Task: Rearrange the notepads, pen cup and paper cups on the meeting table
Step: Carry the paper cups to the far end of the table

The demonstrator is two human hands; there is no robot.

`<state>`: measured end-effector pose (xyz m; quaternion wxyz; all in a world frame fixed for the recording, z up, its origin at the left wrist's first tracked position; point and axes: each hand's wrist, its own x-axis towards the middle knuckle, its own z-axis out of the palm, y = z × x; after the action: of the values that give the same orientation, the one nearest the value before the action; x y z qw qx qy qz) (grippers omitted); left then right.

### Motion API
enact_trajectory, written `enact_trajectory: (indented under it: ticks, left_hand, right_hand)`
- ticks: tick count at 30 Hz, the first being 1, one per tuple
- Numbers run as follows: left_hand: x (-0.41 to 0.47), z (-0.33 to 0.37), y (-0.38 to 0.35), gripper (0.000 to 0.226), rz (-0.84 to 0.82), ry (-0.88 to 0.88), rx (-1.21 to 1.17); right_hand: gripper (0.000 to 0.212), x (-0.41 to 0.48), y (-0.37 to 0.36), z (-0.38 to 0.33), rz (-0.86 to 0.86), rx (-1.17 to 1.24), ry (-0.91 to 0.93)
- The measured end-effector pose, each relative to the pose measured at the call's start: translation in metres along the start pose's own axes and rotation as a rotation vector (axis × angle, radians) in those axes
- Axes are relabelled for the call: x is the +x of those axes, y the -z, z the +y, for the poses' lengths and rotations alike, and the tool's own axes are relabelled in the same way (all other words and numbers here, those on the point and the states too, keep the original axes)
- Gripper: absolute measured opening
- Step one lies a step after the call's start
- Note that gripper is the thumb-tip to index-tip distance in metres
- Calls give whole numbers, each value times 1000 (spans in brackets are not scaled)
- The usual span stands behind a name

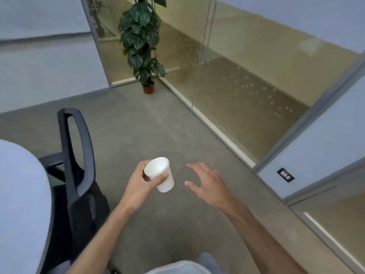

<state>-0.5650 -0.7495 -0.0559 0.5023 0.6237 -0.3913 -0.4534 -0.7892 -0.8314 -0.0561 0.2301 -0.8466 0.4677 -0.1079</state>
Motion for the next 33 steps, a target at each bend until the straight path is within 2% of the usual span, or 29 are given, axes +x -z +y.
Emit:
enact_trajectory:
  ticks: [9, 18, 25, 33]
  left_hand:
    - [119, 10, 18, 69, 260, 92, 22]
    - [262, 60, 19, 70, 525, 97, 11]
    - [337, 78, 53, 65, 721, 137, 45]
    - [424, 80, 143, 63, 913, 143, 59]
  right_hand:
    - [56, 172, 10, 31, -123, 7, 249]
    - [54, 378, 33, 52, -219, -41, 501]
    - [51, 504, 32, 22, -289, -40, 676]
    - [52, 650, -11, -51, -376, -52, 849]
